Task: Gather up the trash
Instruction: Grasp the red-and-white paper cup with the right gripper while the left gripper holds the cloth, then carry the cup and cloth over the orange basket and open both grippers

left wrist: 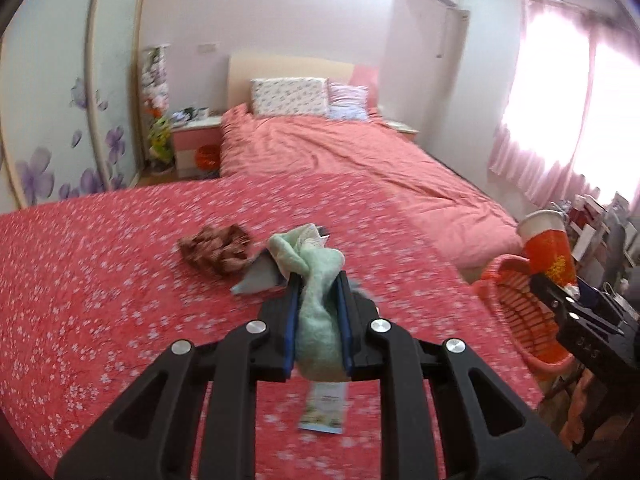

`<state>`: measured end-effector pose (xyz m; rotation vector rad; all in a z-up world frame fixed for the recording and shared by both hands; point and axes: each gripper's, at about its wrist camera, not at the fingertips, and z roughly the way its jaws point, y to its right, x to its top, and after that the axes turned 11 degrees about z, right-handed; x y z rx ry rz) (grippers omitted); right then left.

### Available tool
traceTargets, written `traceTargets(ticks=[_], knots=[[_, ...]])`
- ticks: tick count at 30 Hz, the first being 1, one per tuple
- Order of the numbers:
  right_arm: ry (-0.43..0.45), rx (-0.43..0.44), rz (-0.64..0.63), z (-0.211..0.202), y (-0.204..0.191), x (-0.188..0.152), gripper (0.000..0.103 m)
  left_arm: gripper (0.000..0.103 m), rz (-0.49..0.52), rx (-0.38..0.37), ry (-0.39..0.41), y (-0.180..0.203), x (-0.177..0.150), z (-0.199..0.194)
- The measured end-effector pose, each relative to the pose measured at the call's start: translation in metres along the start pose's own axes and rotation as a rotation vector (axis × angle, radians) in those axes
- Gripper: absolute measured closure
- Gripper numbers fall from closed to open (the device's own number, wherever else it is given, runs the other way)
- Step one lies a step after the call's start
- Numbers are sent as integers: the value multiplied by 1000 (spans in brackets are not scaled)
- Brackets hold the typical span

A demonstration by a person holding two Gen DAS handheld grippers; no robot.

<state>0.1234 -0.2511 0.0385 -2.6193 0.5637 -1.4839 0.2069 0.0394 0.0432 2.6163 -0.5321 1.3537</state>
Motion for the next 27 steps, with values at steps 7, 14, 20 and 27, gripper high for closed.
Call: traceTargets(ticks=[7,14,20,27], knots=[[51,-37,41,-18,34,9,34,85,71,-104,37,57,17,-10],[83,-103,117,-22,86,16,34,85,145,-236,44,132,30,-1],[82,-153,187,-12,128,22,33,85,196,-345,30,195,35,22],[55,-192,280,10,177,24,33,85,239,-456,-43,262,35,72]])
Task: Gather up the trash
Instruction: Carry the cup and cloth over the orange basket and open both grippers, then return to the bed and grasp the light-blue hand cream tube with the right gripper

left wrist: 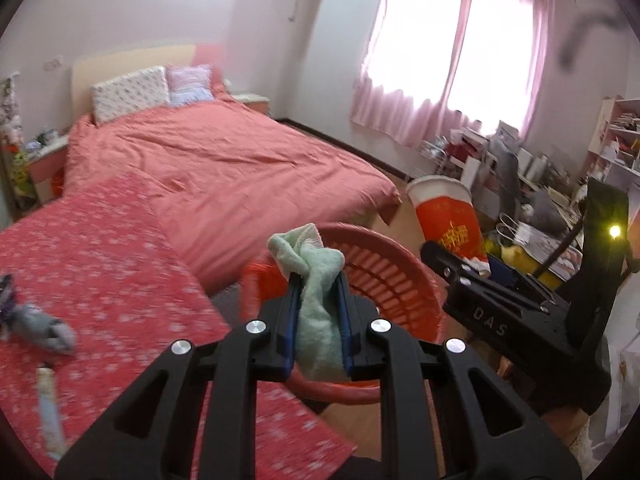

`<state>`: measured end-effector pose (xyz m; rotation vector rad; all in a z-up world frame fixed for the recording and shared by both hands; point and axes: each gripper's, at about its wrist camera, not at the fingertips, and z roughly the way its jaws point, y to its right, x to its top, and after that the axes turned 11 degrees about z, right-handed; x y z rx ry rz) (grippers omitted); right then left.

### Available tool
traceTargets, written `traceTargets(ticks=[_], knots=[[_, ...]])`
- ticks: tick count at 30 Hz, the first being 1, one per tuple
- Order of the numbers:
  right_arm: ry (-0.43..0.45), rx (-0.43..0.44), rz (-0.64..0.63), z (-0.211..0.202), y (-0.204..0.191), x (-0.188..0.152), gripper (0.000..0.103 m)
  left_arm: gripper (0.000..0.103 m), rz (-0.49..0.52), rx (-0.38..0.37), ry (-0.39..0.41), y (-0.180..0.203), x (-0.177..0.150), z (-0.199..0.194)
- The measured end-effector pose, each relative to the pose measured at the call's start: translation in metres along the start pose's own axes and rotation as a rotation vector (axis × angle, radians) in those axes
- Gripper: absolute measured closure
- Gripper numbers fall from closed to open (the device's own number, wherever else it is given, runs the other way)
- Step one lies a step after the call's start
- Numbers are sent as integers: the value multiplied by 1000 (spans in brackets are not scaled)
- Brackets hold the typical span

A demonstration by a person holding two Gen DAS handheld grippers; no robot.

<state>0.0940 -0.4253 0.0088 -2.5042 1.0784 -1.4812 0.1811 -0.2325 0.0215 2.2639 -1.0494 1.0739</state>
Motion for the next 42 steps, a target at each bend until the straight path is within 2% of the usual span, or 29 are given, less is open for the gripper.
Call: traceTargets(ticks=[5,7,9,14,20,29,38,42], knots=[[-34,-7,47,13,21,1,33,81,10,-26,-71,13,-1,49],[-54,2,58,20,26,2,32,72,5,-18,-93,15,-3,61],[-76,5,69,25,28,0,26,54,1,-4,-117,14,-5,74],[-78,-17,59,26,36,1,20,43,-17,51,-145,-1,-13,79],[-68,-50,20,17,29,-5,20,33,-34,147,-150,-27,-31,51],[-80,-28,-60,5,-3,-17,20,26,-86,307,-154,-79,-67,-7],[-126,79,-171,-11,-72,-47,20,19,-217,513,-161,-164,-121,-80],[-183,156,-249,-13,-121,-76,20,18,-308,599,-158,-204,-146,-117]])
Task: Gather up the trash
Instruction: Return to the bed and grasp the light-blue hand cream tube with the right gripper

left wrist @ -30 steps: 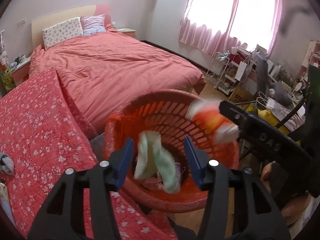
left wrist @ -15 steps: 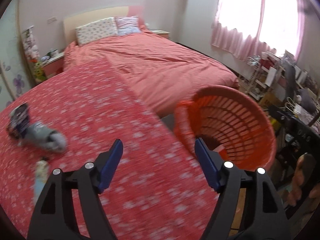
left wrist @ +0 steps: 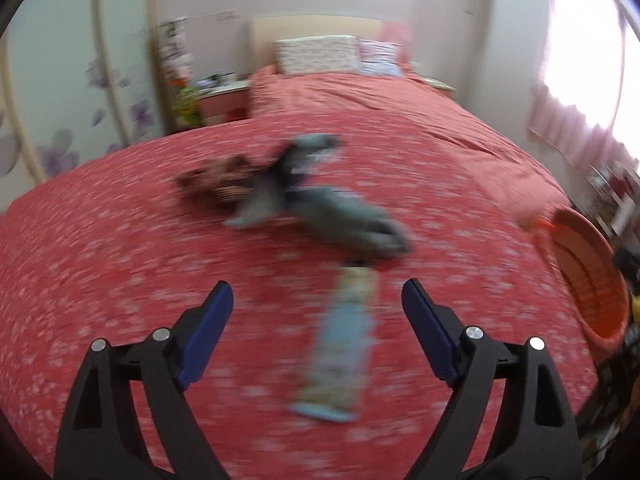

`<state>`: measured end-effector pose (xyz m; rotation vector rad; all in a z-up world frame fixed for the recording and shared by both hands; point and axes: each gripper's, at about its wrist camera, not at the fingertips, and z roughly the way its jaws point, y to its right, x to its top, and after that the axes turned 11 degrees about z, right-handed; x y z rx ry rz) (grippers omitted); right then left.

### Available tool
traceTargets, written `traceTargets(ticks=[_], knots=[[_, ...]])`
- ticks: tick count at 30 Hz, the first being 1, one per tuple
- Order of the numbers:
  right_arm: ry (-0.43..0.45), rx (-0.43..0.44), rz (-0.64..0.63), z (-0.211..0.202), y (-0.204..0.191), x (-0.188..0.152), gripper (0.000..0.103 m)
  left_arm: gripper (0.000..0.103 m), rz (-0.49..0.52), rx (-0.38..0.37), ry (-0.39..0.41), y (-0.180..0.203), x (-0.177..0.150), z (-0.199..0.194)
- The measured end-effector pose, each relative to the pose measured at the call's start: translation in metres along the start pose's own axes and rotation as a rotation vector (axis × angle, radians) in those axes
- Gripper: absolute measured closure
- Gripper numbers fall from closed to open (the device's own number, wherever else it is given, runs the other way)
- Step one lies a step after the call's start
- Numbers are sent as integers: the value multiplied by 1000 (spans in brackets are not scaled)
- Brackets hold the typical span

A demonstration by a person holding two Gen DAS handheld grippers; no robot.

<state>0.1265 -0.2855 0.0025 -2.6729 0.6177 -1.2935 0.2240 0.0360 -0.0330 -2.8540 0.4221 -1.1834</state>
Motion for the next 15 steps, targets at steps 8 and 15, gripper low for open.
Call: traceTargets(ticks=[8,15], knots=[[-115,124,-117,21,-92,-29,32,15,-126,146,-4,-94,-24,-12],[-244,163,-114,56,-155,-48,46,13,-174,187,-4,-142,-34,-14]])
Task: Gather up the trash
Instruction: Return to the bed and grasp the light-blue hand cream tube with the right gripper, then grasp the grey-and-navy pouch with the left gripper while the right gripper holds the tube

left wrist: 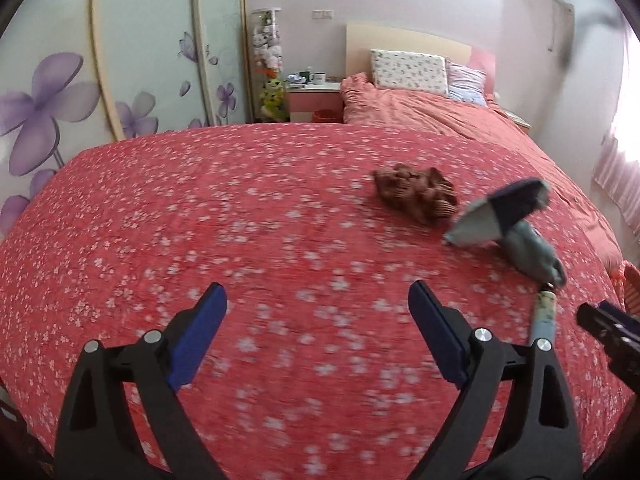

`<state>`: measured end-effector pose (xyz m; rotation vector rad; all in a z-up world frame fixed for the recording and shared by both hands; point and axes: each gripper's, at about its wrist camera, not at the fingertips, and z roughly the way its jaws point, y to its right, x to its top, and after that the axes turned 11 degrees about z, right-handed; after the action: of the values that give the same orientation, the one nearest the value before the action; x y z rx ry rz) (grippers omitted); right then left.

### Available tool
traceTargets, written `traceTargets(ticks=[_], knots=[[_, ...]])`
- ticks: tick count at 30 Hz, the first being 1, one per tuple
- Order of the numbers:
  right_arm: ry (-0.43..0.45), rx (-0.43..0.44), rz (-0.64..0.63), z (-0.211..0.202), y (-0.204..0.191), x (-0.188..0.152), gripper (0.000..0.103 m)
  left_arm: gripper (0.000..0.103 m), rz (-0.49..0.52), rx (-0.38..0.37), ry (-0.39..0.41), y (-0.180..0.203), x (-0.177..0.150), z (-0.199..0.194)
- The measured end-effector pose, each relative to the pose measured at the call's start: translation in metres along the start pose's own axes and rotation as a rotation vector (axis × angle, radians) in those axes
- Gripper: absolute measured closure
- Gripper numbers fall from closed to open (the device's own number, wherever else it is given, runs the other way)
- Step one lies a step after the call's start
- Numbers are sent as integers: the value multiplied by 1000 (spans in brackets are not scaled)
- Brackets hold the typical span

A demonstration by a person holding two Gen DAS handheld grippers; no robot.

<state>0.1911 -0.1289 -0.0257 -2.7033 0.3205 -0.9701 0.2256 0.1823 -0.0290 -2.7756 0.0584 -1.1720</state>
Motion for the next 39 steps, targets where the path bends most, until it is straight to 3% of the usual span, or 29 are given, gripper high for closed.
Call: traceTargets(ticks=[8,10,12,17,23,28,35,39], knots=[[-64,-80,-1,32,-22,-6,54,12,-24,-37,-18,-16,-4,12],[-64,-85,-19,34,-27,-9,59,12,-21,-49,-21,-14,-4,15],[-57,-95,-52,34,-32,-12,72,12,-14,-63,-20,-8,-2,18],[-79,-79,-11,32,-31,-12,72,12,4,-89,-14,7,4,22],[-61,-100,-90,36,-34,-12,74,12,12,-105,-7,22,13,23],[-39,-138,-43,30,0,-4,75,12,28,-127,12,37,22,22],[-30,-161,50,27,40,8,75,10,41,-237,49,88,48,22],[-28,-154,30,27,39,7,75,9,105,-224,71,126,62,26]])
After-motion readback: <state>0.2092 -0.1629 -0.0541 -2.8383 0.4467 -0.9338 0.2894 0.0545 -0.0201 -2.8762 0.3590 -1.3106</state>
